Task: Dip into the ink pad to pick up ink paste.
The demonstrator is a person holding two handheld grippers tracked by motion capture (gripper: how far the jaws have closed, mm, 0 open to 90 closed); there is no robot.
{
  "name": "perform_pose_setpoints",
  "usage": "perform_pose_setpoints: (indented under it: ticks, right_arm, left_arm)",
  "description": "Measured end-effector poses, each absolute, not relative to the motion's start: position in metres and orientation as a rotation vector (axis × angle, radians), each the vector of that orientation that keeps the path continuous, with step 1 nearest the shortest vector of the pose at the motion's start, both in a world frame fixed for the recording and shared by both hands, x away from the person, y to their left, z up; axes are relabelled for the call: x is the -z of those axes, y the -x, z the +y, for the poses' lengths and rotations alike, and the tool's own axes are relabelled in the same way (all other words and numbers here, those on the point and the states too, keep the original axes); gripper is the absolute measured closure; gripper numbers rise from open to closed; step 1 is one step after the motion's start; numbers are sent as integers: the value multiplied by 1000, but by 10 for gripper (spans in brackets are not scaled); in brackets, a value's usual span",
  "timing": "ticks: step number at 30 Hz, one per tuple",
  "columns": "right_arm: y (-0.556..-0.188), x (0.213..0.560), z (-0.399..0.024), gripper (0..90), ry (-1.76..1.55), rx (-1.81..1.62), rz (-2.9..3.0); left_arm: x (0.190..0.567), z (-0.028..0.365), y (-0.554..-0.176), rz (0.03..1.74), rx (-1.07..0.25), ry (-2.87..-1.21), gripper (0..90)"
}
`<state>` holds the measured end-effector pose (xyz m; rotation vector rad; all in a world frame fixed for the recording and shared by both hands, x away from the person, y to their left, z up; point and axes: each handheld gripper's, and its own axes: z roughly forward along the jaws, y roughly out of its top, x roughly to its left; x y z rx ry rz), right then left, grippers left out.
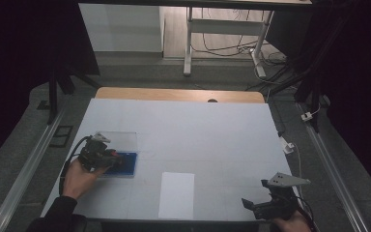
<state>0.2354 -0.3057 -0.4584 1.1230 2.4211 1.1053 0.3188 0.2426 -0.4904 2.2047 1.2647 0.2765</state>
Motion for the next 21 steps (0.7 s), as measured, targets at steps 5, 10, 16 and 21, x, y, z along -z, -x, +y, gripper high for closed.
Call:
perform_pose_setpoints:
  ticks: [5,10,16,21]
  right_arm:
    - [-235,459,-306,0,-1120,-1108,2421]
    - [-235,459,-306,0,-1116,-1107,2424]
    - [-235,459,-306,0,-1115,-1106,2427]
    - [-235,459,-305,0,-1114,-1103,2427]
  left_arm:
    - [495,239,-320,1274,-276,-2240,585]
    - [497,240,-320,1271,-276,-2237,586]
    - [497,232,-315,1246,-352,-2278,588]
    - [497,225,-312,1224,-420,-2318,589]
